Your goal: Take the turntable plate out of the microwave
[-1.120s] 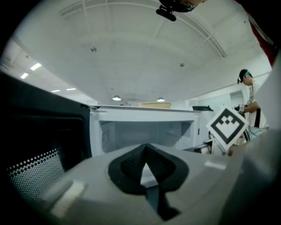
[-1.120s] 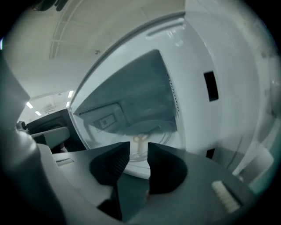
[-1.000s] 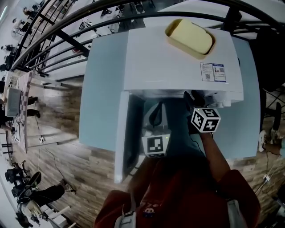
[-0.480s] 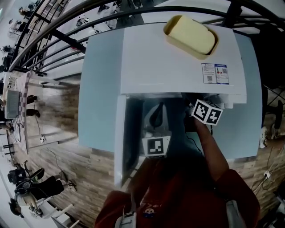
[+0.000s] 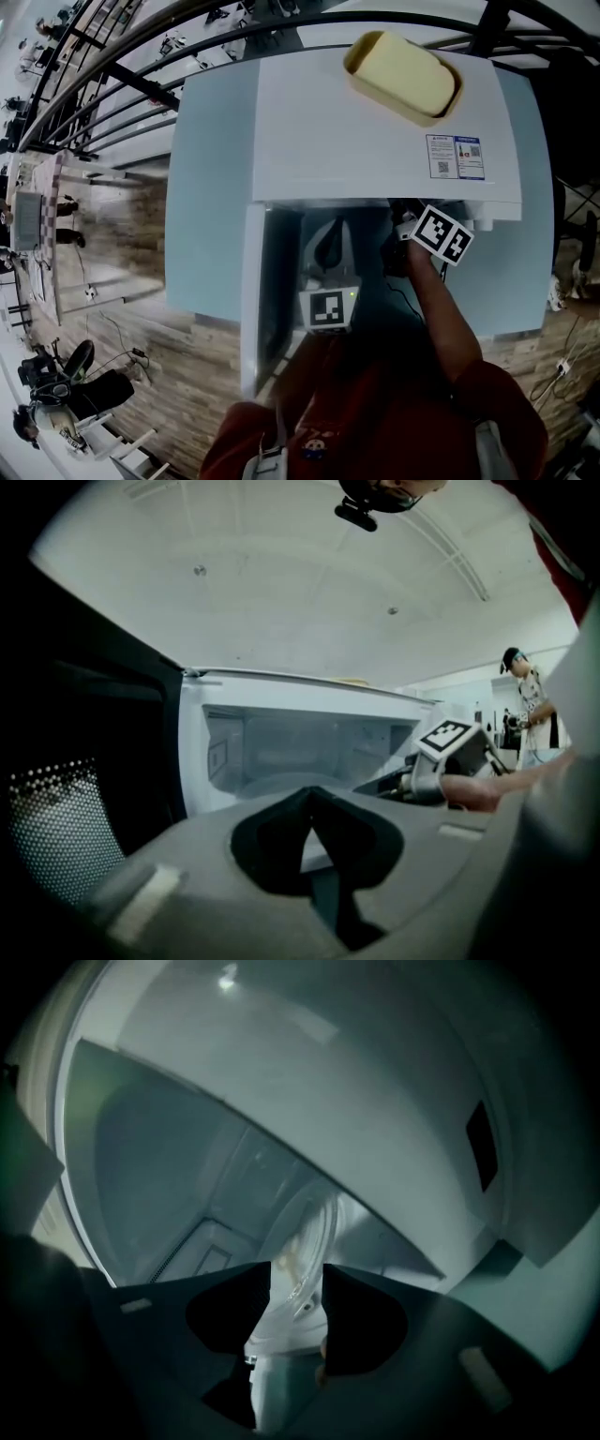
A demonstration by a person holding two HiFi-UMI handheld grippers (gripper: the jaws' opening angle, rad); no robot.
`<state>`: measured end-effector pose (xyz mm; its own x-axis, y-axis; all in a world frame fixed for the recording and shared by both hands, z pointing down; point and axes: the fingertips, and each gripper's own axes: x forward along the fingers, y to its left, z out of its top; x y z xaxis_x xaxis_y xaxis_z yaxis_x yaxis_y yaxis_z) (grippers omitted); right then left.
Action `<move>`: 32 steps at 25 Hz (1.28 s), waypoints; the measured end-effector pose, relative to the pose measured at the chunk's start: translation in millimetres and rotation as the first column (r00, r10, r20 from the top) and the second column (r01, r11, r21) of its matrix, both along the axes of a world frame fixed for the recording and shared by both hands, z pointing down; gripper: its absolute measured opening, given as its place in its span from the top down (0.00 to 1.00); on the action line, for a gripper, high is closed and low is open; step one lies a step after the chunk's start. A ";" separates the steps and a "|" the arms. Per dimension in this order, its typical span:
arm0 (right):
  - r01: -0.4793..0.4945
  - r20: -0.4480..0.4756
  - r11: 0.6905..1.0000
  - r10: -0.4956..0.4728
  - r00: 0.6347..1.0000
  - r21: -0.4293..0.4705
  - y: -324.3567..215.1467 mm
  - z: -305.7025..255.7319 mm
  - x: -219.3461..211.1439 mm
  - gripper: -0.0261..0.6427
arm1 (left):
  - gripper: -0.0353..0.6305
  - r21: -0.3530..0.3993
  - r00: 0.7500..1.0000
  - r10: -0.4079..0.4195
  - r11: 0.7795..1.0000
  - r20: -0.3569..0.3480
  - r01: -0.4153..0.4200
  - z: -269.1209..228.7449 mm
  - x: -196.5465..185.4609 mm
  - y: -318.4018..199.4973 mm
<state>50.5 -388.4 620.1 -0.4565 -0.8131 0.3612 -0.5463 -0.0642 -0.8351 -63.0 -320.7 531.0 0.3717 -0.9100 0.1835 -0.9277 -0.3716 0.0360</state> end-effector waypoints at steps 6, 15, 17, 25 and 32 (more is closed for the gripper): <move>-0.055 0.182 0.998 0.051 0.982 0.013 -5.8 -6.5 -4.4 0.71 | 0.95 -0.014 1.000 -0.005 1.000 -0.005 0.005 3.0 -1.2 1.6; -0.129 0.353 0.991 0.114 0.928 0.019 -24.4 -9.2 -10.3 0.71 | 0.95 -0.025 1.000 0.004 1.000 -0.021 -0.004 5.9 1.3 4.1; -0.127 0.384 0.992 0.112 0.917 0.014 -27.5 -9.4 -14.1 0.71 | 0.95 -0.021 1.000 0.003 1.000 -0.017 -0.003 5.0 0.6 5.4; -0.183 0.384 0.983 0.175 0.907 -0.016 -28.1 -3.6 -5.9 0.83 | 0.95 -0.024 1.000 0.019 1.000 -0.010 -0.019 5.1 6.5 9.7; -0.176 0.344 0.984 0.177 0.922 -0.033 -22.1 -1.2 -4.1 0.92 | 0.95 -0.017 1.000 0.023 1.000 -0.004 -0.023 0.2 8.5 15.4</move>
<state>46.4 -410.5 618.9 -0.4022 -0.8915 0.2087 -0.2051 -0.1344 -0.9695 -54.5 -305.3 531.1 0.3933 -0.8980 0.1973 -0.9187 -0.3923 0.0459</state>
